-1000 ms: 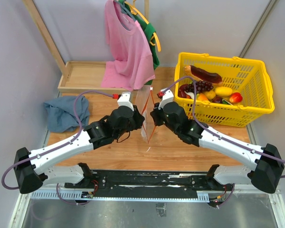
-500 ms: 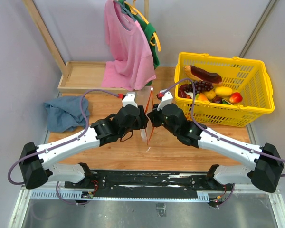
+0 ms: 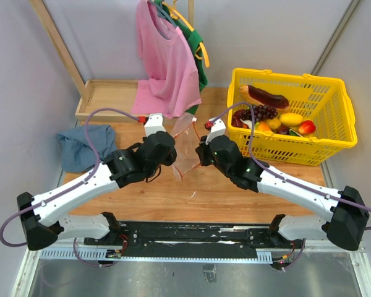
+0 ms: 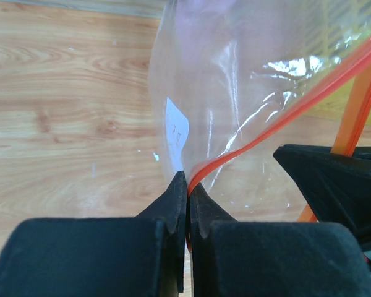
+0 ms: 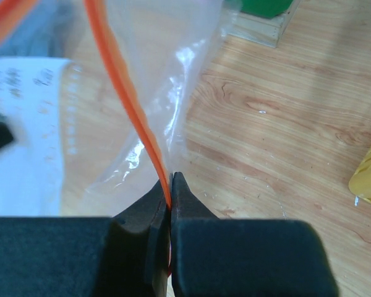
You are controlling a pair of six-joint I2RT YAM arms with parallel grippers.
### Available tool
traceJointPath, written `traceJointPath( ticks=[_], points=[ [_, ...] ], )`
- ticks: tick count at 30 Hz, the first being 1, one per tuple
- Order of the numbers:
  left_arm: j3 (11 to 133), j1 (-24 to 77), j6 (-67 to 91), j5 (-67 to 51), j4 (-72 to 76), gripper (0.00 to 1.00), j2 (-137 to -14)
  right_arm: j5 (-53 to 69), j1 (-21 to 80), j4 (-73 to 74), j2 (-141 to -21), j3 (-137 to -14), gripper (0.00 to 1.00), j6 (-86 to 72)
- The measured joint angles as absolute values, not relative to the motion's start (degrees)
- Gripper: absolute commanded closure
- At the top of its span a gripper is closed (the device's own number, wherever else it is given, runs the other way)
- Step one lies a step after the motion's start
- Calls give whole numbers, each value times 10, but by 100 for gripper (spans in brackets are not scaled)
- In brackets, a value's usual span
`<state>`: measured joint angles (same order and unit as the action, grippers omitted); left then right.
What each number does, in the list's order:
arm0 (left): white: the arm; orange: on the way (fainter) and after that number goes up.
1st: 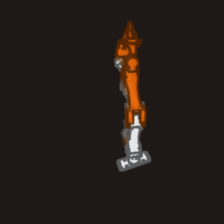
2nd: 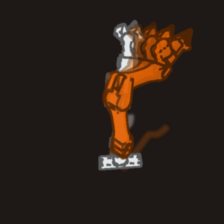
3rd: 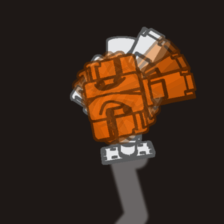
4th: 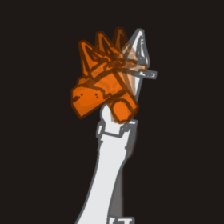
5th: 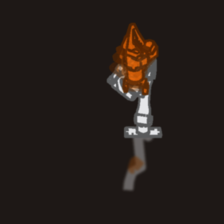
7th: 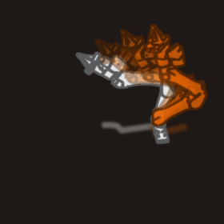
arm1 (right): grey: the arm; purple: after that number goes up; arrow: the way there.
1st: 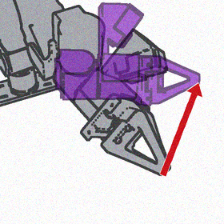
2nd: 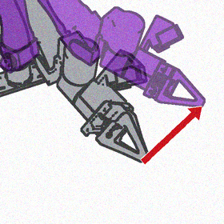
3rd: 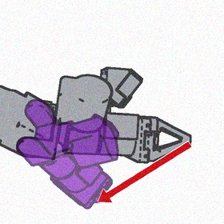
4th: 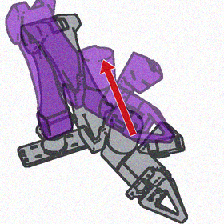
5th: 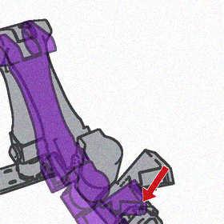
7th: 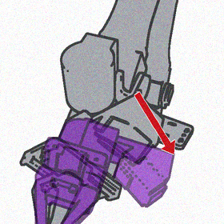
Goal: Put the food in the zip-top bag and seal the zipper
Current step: Open the zipper of the food storage bag.
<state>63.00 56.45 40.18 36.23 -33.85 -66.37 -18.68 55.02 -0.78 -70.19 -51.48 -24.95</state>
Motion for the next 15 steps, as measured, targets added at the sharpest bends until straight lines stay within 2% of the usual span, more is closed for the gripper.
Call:
traceJointPath(
  ticks=[10, 15],
  points=[
    [754, 564, 419, 423, -552, 100, -645, -152, 542, -3, -747, -528, 99, -248],
    [746, 564, 419, 423, -573, 100, -668, -122, 542, -15, -783, -529, 99, -249]
  ],
)
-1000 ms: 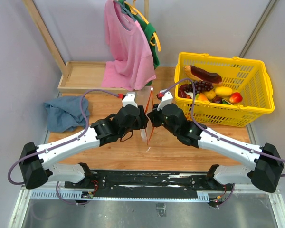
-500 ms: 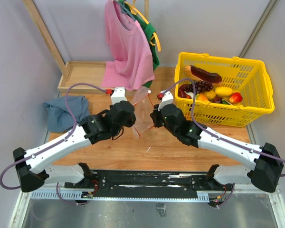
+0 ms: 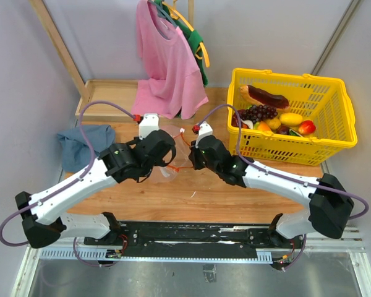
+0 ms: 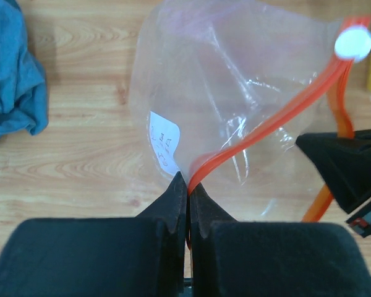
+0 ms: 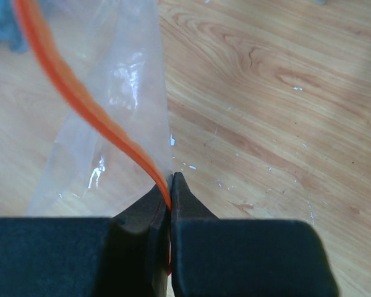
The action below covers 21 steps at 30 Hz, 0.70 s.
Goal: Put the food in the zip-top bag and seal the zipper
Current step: Open the zipper of the food storage bag.
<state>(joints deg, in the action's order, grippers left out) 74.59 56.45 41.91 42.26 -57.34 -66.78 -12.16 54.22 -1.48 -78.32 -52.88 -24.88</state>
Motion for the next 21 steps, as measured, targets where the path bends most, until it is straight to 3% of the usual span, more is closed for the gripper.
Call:
traceJointPath(
  ticks=[11, 21],
  points=[
    [684, 548, 423, 410, -543, 100, -733, -134, 507, -13, -818, -492, 99, -248],
    [667, 544, 412, 358, -465, 100, -733, -105, 504, -12, -749, -489, 61, -214]
  ],
)
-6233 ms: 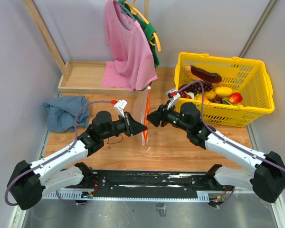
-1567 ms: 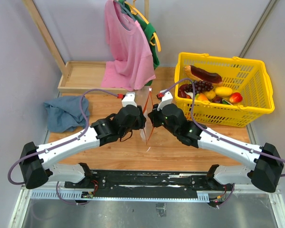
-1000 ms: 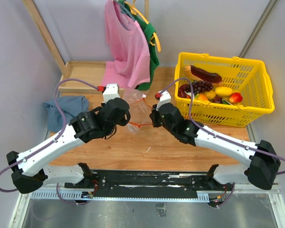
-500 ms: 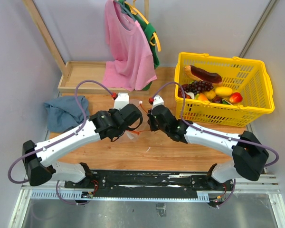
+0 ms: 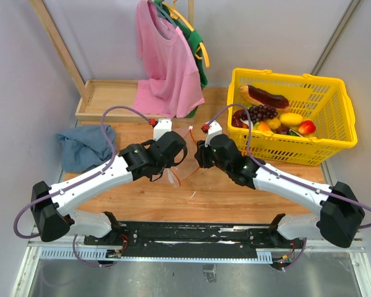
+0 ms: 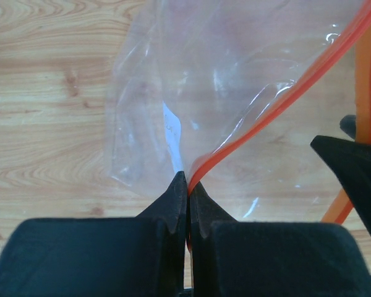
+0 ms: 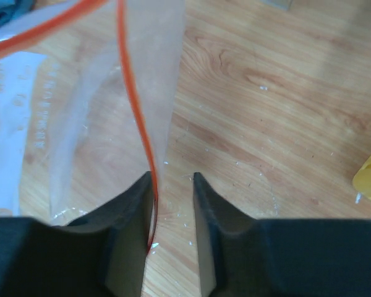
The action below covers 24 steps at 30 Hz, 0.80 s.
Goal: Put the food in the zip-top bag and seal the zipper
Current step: Open the zipper of the food storage bag.
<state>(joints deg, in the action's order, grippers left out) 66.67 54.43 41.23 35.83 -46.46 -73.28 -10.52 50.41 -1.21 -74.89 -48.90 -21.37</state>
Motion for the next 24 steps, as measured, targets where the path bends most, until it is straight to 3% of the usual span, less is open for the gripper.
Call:
traceJointPath(
  ticks=[5, 15, 24],
  points=[
    [668, 544, 412, 341, -436, 100, -745, -85, 504, -8, -711, -490, 43, -190],
    [672, 544, 416, 330, -426, 100, -795, -62, 488, 91, -662, -556, 23, -130],
    [677, 544, 415, 328, -416, 100, -795, -67, 353, 216, -640, -714, 10, -56]
  ],
)
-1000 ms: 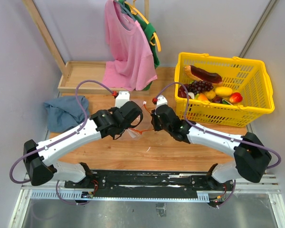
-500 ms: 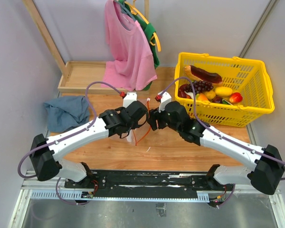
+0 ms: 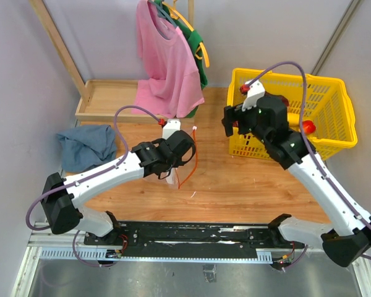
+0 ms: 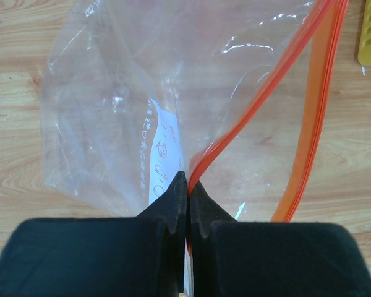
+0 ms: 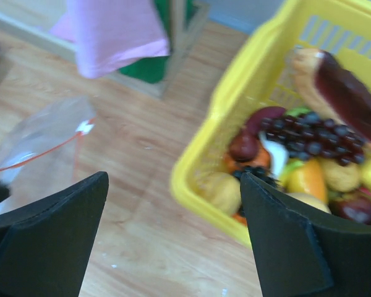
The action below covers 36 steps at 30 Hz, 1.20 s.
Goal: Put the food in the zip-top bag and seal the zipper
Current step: Open the zipper of the food storage bag, then pick up the fake fruit from the bin.
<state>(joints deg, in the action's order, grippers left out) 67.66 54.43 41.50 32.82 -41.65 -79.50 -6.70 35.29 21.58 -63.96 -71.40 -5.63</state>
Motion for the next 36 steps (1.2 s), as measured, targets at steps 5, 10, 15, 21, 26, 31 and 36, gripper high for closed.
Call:
traceJointPath(
  ticks=[5, 10, 15, 21, 26, 31, 36],
  points=[
    [677, 544, 414, 326, -416, 100, -800, -54, 255, 278, -690, -778, 5, -42],
    [677, 544, 412, 323, -413, 100, -801, -27, 170, 318, -764, -813, 4, -28],
    [677, 544, 411, 319, -407, 100, -802, 25, 110, 338, -839, -832, 4, -19],
    [679, 544, 409, 314, -405, 100, -813, 93, 90, 370, -921, -858, 7, -6],
    [679, 544, 409, 314, -405, 100, -817, 138, 90, 401, -959, -859, 9, 12],
    [679, 544, 409, 314, -405, 100, -821, 172, 90, 417, -990, -863, 8, 25],
    [679, 544, 409, 311, -405, 100, -821, 197, 81, 432, -1023, -868, 9, 41]
  ],
)
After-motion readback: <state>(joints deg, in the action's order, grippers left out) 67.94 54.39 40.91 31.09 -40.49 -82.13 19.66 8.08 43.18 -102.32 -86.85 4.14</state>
